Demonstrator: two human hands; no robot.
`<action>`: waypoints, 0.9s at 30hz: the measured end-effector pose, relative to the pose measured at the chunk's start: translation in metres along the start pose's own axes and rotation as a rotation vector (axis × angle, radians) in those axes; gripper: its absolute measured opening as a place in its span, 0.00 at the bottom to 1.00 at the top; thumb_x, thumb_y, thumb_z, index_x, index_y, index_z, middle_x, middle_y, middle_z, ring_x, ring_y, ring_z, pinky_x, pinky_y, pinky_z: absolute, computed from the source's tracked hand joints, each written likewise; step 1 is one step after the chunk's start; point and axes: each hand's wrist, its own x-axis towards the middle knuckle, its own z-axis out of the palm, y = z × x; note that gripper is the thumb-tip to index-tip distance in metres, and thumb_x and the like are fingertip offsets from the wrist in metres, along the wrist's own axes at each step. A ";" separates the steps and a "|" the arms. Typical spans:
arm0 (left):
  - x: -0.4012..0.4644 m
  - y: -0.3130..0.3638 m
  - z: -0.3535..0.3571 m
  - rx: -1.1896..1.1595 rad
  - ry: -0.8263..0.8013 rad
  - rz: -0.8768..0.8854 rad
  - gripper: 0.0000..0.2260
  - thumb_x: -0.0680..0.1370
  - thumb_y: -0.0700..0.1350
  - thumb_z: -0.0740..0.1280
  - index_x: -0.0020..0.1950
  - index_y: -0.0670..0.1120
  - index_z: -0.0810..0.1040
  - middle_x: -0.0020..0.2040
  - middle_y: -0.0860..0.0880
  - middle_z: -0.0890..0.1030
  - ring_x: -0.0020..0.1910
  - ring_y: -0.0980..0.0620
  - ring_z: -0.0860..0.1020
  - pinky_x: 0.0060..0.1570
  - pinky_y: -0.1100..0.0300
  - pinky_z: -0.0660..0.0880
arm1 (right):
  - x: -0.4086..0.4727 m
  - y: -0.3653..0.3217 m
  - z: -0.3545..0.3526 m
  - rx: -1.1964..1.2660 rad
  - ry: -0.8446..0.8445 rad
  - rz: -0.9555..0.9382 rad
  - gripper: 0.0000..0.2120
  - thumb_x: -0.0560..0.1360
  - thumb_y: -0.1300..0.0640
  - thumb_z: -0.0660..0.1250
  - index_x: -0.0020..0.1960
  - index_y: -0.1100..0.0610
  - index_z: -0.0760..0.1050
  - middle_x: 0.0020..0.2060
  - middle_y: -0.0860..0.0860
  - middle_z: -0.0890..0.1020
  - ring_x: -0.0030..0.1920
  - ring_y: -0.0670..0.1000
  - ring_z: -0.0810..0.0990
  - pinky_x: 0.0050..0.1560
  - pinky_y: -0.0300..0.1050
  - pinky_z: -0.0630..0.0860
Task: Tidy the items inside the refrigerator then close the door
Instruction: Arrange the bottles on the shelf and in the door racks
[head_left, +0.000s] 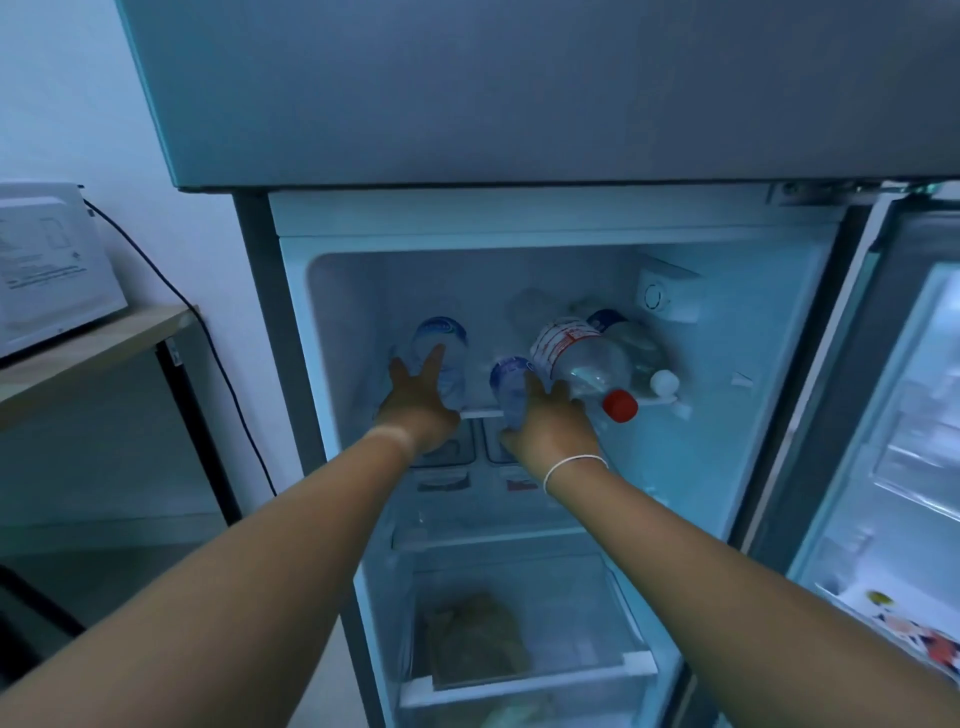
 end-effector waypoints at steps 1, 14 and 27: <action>0.000 0.000 0.001 -0.033 -0.005 0.005 0.37 0.75 0.44 0.63 0.76 0.61 0.44 0.78 0.45 0.39 0.70 0.42 0.68 0.57 0.60 0.69 | -0.003 0.002 -0.002 0.021 0.002 0.004 0.35 0.74 0.52 0.65 0.75 0.55 0.52 0.67 0.63 0.64 0.63 0.64 0.69 0.57 0.50 0.72; 0.002 0.017 0.016 -0.209 -0.053 0.017 0.42 0.73 0.46 0.69 0.77 0.56 0.43 0.78 0.45 0.39 0.75 0.47 0.59 0.53 0.66 0.61 | -0.042 0.019 -0.058 0.122 -0.009 -0.003 0.19 0.69 0.54 0.65 0.59 0.56 0.72 0.53 0.59 0.80 0.52 0.60 0.79 0.43 0.43 0.72; -0.014 0.052 0.031 -0.246 -0.037 0.080 0.39 0.73 0.44 0.69 0.77 0.54 0.50 0.78 0.44 0.42 0.73 0.46 0.64 0.65 0.61 0.63 | -0.084 0.044 -0.111 0.218 -0.257 0.207 0.22 0.65 0.57 0.71 0.57 0.62 0.73 0.51 0.56 0.76 0.34 0.55 0.76 0.29 0.47 0.79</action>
